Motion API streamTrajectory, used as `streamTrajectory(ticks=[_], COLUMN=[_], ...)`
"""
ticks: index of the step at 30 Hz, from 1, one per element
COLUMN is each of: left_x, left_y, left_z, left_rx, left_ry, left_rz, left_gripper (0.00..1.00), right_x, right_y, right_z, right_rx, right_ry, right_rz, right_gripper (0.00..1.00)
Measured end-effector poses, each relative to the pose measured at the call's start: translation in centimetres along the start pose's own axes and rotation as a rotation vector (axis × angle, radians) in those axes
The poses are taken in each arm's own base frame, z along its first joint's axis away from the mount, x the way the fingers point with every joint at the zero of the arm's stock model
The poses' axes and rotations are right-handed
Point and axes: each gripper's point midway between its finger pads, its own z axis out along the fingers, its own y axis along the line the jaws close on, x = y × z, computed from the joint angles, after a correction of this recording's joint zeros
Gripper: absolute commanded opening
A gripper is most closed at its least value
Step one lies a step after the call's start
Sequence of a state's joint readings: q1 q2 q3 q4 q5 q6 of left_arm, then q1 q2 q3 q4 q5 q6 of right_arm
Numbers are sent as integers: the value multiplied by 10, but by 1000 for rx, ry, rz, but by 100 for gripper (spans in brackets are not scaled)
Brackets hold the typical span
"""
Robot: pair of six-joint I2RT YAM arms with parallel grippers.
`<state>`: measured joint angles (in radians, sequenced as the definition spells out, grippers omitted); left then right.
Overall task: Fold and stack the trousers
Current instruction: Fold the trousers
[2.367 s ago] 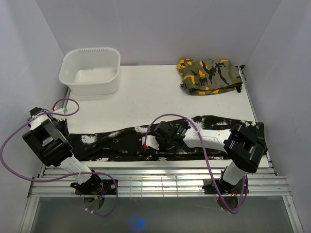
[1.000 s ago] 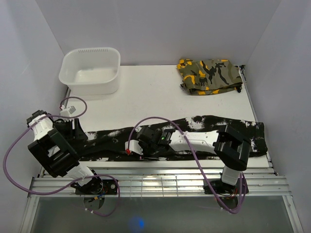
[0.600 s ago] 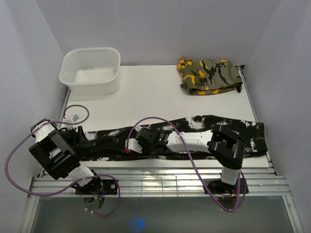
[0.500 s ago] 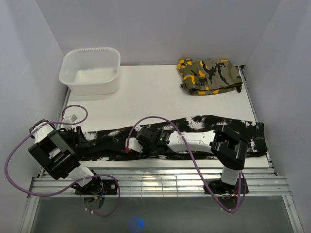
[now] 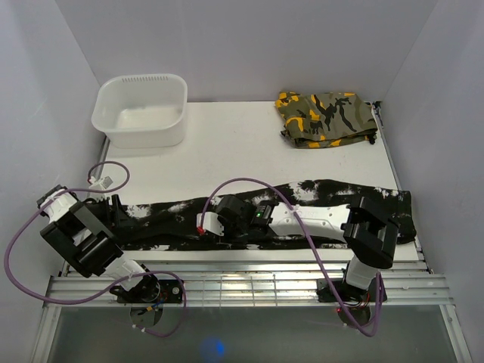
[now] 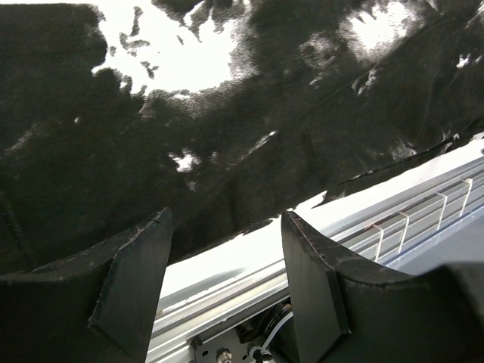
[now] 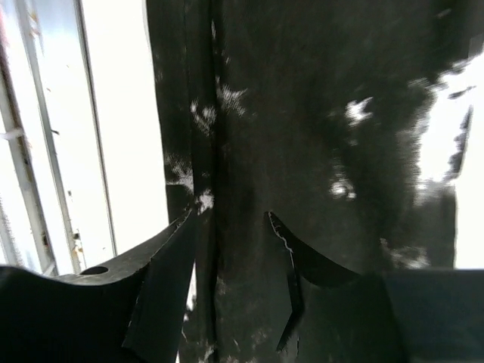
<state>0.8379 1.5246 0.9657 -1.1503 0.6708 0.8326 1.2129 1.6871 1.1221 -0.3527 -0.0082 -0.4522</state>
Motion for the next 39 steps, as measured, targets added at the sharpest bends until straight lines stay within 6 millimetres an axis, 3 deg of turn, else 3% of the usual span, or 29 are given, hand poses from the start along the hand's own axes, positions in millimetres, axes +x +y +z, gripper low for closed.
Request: streamTrajectory(ticks=[5,7,10,14,22,26,28,35,38,39], left_x=[1,1,2,10,17,19,19,19,19,19], left_y=[7,11,18,23,34,40,40,40,40,41], left_z=[1,1,4,11,16,17,17,17,17,17], left_rx=[-4,-14,-32,-40,-66,-67,-65,-63,-63,-63], left_ry=[-5,-10,-13,-2,5,-1,-5,-11,-11,-12], left_rz=[-28,-35,-41,-58,-77,-100,-110,-118,-120,-120], left_gripper=[74,75,75,75,75,75,75,75,75,75], right_x=[33,36,36,37,28,15,8,12,15,16], right_y=[6,3,-2,-2,2,3,5,12,13,13], right_z=[23,27,27,28,14,-1,-4,-3,-3,-3], right_rx=[-4,15,40,47,17,-16,-30,-61,-64,-62], right_ry=[95,99,101,104,85,58,38,43,51,54], right_rz=[-17,-23,-27,-30,-25,-15,-19,-21,-15,-14], right_gripper=[44,42,33,8,8,21,8,9,30,32])
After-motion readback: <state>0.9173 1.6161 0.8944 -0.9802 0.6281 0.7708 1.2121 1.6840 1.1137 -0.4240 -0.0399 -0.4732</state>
